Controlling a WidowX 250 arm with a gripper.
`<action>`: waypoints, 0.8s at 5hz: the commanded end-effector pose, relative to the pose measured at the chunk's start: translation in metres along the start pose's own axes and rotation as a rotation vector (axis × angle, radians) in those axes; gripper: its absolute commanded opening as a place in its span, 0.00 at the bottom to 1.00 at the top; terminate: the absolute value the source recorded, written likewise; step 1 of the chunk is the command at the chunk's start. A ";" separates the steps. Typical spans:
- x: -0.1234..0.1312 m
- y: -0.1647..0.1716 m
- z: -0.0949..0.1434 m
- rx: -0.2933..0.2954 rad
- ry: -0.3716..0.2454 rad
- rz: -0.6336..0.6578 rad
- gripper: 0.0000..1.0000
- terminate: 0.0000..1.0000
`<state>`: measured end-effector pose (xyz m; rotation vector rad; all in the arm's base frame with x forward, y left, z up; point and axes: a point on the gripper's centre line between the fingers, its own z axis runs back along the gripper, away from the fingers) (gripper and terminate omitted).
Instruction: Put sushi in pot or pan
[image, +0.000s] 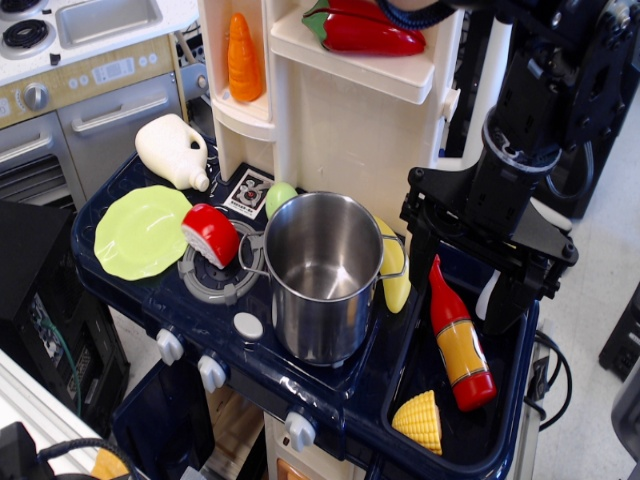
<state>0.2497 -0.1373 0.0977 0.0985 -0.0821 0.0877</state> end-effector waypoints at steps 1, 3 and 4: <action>0.000 0.000 0.000 0.000 0.000 0.000 1.00 0.00; -0.007 0.069 0.049 0.213 -0.002 0.354 1.00 0.00; -0.005 0.101 0.063 0.279 -0.061 0.604 1.00 0.00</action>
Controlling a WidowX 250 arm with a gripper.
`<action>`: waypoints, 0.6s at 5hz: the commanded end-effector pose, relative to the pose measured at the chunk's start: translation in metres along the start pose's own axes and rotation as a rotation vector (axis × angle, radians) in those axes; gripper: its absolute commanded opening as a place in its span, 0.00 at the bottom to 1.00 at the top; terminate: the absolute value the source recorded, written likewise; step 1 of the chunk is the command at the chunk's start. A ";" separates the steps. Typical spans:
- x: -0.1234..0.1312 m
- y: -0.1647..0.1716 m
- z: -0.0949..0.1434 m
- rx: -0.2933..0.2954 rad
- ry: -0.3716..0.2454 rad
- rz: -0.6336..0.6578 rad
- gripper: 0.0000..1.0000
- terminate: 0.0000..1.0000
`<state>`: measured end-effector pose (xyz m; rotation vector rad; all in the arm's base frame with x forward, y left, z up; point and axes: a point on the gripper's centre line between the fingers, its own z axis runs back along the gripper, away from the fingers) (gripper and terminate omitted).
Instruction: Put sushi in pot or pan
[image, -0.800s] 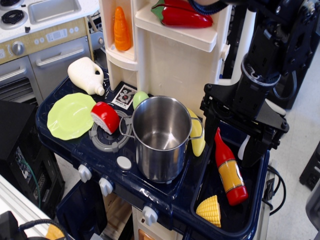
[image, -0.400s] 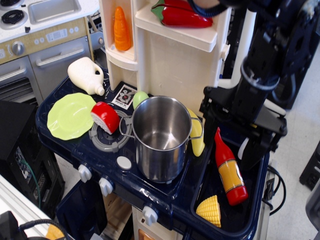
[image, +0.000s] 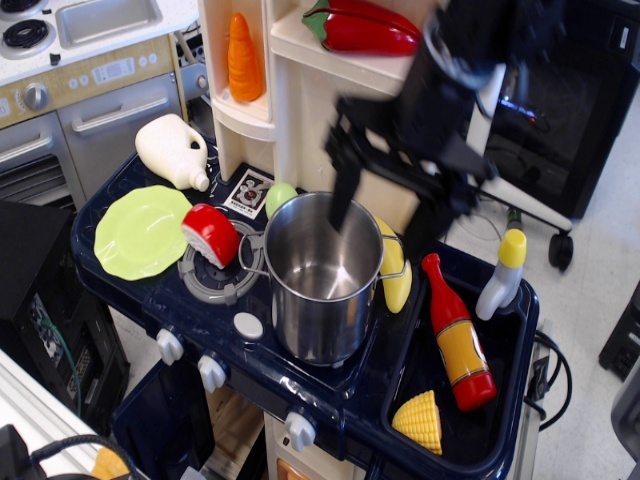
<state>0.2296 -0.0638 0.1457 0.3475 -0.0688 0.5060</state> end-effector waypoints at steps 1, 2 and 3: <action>0.030 0.053 0.004 0.014 -0.064 0.351 1.00 0.00; 0.055 0.073 -0.018 0.082 -0.042 0.541 1.00 0.00; 0.059 0.091 -0.053 -0.013 -0.070 0.561 1.00 0.00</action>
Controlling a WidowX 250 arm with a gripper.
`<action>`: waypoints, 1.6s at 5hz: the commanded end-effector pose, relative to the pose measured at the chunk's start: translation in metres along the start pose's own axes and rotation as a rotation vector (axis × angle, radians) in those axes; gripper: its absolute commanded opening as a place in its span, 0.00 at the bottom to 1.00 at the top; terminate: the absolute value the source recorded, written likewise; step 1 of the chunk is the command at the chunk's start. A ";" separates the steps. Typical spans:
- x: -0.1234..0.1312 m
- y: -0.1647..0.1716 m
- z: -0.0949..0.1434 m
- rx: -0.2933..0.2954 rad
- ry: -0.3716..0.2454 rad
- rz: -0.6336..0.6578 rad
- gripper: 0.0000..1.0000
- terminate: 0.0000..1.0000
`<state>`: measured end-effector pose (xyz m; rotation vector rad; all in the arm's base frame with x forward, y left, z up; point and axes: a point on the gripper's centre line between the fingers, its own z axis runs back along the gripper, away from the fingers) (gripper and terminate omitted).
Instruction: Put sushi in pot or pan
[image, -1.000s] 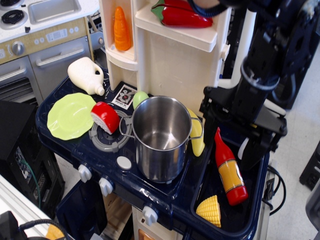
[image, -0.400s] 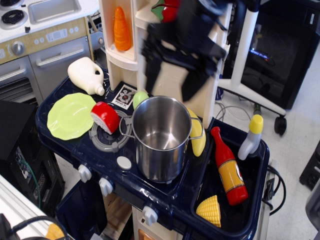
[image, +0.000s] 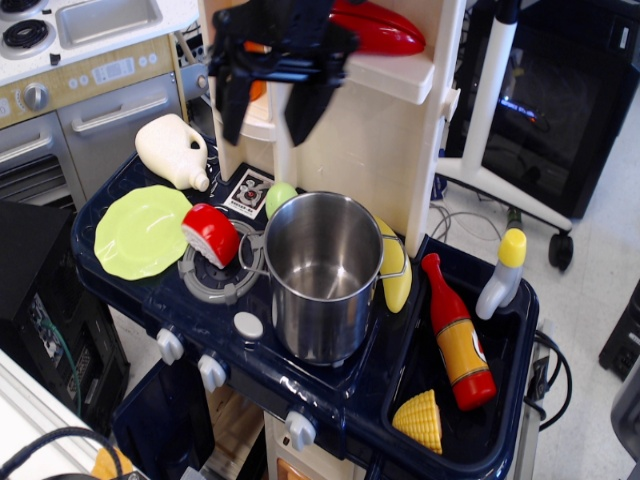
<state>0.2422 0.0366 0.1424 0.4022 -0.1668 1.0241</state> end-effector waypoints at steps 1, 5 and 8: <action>0.020 0.021 -0.056 -0.100 -0.063 -0.054 1.00 0.00; 0.026 -0.002 -0.092 -0.275 -0.094 0.082 1.00 0.00; 0.019 0.007 -0.129 -0.243 -0.071 0.119 1.00 0.00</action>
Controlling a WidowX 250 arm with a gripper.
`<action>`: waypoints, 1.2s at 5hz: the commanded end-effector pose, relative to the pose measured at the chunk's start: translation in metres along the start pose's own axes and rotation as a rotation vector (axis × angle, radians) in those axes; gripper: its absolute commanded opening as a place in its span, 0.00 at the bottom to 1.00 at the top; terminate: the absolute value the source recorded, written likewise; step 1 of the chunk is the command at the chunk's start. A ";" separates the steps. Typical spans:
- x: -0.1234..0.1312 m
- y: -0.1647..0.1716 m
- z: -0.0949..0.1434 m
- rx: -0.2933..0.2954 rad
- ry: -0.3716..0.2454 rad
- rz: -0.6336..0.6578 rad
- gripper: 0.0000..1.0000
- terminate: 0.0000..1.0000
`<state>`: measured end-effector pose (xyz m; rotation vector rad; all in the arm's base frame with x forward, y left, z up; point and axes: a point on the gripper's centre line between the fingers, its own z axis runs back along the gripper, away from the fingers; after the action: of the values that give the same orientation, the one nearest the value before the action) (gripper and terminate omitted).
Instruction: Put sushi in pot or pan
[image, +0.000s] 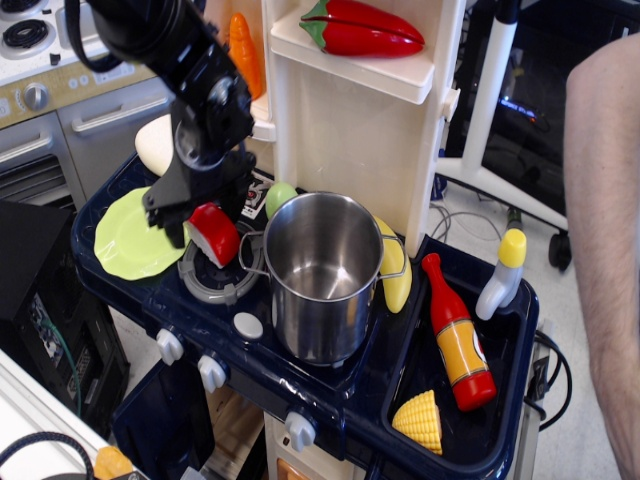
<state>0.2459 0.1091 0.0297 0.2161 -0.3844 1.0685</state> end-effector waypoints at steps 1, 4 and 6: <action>-0.003 0.010 -0.007 -0.025 0.017 0.037 1.00 0.00; 0.012 0.023 0.112 0.089 0.136 0.008 0.00 0.00; -0.030 -0.047 0.157 0.099 0.140 0.176 0.00 0.00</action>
<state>0.2488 -0.0014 0.1462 0.2279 -0.2056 1.2807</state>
